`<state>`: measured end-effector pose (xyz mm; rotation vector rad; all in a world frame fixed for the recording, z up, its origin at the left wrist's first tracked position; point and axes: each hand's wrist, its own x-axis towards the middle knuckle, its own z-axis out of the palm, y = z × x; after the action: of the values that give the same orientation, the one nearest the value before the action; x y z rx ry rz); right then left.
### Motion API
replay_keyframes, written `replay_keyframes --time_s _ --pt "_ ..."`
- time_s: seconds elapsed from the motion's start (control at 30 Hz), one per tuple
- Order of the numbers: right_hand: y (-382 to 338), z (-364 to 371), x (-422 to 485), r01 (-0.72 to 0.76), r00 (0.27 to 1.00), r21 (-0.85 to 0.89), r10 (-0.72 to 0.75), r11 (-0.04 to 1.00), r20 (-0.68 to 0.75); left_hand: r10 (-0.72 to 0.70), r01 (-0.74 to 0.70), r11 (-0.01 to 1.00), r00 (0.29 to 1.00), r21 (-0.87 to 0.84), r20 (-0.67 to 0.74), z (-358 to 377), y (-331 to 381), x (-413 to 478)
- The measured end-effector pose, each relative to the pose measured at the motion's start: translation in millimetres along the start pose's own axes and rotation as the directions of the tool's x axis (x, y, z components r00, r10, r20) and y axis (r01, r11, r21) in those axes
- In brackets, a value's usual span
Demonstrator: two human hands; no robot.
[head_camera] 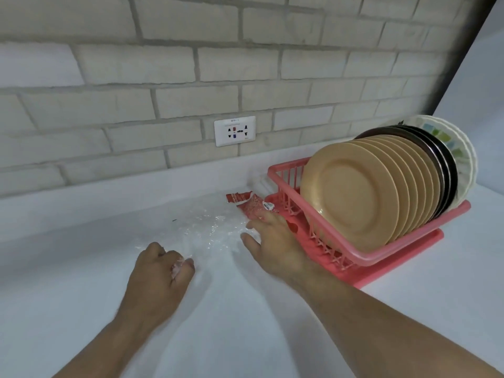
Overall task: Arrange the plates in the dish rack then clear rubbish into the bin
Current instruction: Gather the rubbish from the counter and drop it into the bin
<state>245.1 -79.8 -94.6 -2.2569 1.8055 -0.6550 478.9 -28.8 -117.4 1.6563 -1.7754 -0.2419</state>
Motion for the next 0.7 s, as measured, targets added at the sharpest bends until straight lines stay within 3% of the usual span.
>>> replay_keyframes --time_s 0.13,0.2,0.27,0.37,0.5,0.57,0.7 --pt "-11 23 20 -0.046 0.953 -0.107 0.076 0.993 0.295 0.030 -0.031 0.997 1.000 -0.073 -0.005 -15 14 -10" --pt "-10 37 17 -0.044 0.921 -0.210 0.121 0.977 0.370 0.023 -0.026 0.996 0.999 -0.088 -0.028 -21 14 -11" --pt "-9 44 10 -0.015 0.940 -0.302 0.116 0.953 0.320 0.016 -0.021 0.994 0.999 -0.110 -0.049 -28 13 -7" --pt "-12 45 -2 0.173 0.962 -0.387 -0.072 0.906 0.263 -0.019 0.011 0.992 0.998 -0.128 -0.060 -38 12 1" --pt "-8 36 -20 0.029 0.990 -0.147 -0.007 0.989 0.143 -0.104 0.088 0.984 0.990 -0.158 -0.097 -45 12 14" --pt "-4 27 -28 -0.021 0.983 -0.075 0.034 0.997 0.182 -0.162 0.134 0.968 0.980 -0.214 -0.120 -47 16 22" --pt "3 0 -38 -0.130 0.969 -0.027 0.132 0.991 0.208 -0.145 0.132 0.910 0.989 -0.393 -0.005 -43 29 33"
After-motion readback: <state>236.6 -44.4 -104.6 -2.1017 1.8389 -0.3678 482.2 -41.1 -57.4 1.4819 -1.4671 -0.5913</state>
